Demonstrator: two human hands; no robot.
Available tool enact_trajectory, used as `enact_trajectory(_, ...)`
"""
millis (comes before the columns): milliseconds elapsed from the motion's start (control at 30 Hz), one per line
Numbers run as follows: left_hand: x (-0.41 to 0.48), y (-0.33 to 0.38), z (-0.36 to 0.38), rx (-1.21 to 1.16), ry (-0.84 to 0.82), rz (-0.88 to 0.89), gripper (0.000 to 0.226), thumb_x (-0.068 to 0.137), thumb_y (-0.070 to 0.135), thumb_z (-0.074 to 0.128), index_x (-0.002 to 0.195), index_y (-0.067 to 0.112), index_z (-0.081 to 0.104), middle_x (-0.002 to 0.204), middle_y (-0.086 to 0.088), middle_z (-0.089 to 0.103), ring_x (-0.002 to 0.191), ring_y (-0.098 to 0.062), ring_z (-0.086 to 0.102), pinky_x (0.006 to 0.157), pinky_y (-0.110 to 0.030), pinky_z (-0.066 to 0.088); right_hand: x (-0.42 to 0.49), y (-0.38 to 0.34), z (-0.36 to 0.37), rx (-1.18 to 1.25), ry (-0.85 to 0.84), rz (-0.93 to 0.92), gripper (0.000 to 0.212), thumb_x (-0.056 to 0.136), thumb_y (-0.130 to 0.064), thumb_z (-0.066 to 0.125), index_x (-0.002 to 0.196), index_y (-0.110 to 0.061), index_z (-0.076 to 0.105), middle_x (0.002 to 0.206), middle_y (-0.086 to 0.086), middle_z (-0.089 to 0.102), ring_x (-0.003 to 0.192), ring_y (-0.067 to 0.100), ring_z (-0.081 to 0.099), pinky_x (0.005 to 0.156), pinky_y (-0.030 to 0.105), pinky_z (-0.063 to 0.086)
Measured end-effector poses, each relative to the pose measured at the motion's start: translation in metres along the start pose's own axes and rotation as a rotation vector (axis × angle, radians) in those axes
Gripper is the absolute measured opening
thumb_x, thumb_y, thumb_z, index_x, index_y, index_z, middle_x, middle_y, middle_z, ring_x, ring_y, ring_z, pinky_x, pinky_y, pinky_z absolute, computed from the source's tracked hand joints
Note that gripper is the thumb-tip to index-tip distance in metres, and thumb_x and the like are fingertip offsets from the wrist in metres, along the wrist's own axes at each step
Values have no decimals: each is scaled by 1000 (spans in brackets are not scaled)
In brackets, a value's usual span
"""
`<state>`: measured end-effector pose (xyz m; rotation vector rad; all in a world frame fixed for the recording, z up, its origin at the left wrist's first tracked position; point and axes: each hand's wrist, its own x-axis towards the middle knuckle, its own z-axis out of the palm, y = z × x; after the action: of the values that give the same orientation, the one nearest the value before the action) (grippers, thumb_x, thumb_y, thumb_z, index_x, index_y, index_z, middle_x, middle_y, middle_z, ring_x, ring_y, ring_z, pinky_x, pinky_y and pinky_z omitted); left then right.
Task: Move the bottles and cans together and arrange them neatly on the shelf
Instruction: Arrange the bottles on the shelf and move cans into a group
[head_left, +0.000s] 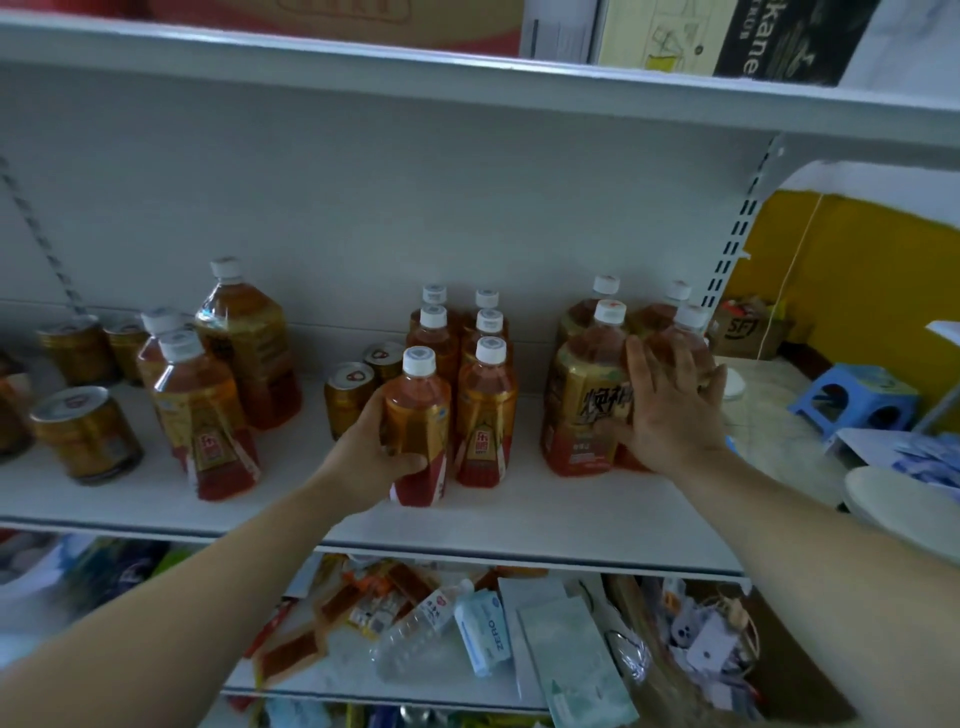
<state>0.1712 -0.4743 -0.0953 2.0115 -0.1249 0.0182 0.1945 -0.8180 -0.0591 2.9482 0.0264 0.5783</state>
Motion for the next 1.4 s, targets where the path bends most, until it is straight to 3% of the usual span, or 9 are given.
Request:
enact_trajectory(133, 14, 2, 2, 2, -36, 11, 91, 74, 5, 76, 136, 44, 22, 104, 35, 50, 93, 20, 52, 76, -7, 40, 4, -10, 8, 45, 5, 61, 110, 80, -63, 59, 150, -22, -14, 162, 5, -1, 145, 27, -18, 107, 71, 2)
enact_trajectory(267, 27, 5, 4, 8, -63, -32, 99, 78, 7, 73, 147, 34, 8, 116, 20, 49, 112, -6, 47, 97, -32, 40, 4, -10, 14, 44, -5, 84, 111, 79, -65, 58, 148, -23, -18, 163, 7, -1, 142, 24, -24, 106, 71, -2)
enact_trajectory(433, 33, 9, 4, 71, -90, -59, 103, 78, 13, 74, 148, 32, 0, 127, 6, 49, 115, -13, 48, 96, -34, 40, 5, -14, 7, 63, -62, 96, 112, 81, -64, 57, 147, -22, -23, 162, 3, -8, 142, 25, -28, 107, 70, -2)
enact_trajectory(600, 28, 27, -10, 214, -114, -96, 108, 73, 18, 79, 149, 23, 3, 129, 0, 50, 117, -22, 50, 97, -35, 41, 13, -21, -39, 67, -91, 122, 98, 71, -62, 66, 147, -21, 18, 152, 8, 28, 143, 32, 9, 109, 60, 18)
enact_trajectory(733, 8, 54, -41, 374, -40, -23, 62, 77, 26, 75, 131, 24, 47, 123, -1, 59, 109, -7, 57, 99, -37, 44, 36, -45, -89, 118, 76, 79, 84, 76, -65, 54, 139, -13, 34, 138, 15, 39, 129, 35, 34, 98, 51, 34)
enact_trajectory(867, -21, 62, -85, 461, 36, -66, 71, 81, 29, 71, 142, 17, 37, 139, -8, 47, 123, -22, 47, 102, -30, 36, 46, -98, -113, 143, 71, -101, 83, 80, -63, 54, 145, -17, 28, 145, 13, 35, 135, 34, 27, 107, 47, 28)
enact_trajectory(1133, -79, 18, -196, 428, 129, -110, 31, 83, 31, 67, 110, 39, 54, 108, 6, 61, 82, -5, 58, 66, -20, 45, 38, -253, -122, 255, -87, -279, 77, 84, -64, 50, 143, -18, 34, 144, 10, 39, 131, 32, 35, 101, 43, 35)
enact_trajectory(1267, -83, -20, -261, 613, 147, -223, 57, 82, 36, 66, 134, 25, 46, 133, -3, 54, 108, -19, 56, 82, -26, 42, 32, -337, -117, 422, -210, -271, 79, 79, -66, 56, 142, -22, 37, 142, 8, 46, 125, 29, 46, 89, 38, 42)
enact_trajectory(1400, -67, -56, -305, 733, 52, -196, 52, 83, 39, 61, 131, 22, 48, 127, -7, 57, 104, -22, 56, 79, -30, 42, 24, -405, -100, 834, -354, -262, 70, 71, -52, 73, 132, -33, 44, 119, -4, 61, 107, 20, 60, 85, 34, 50)
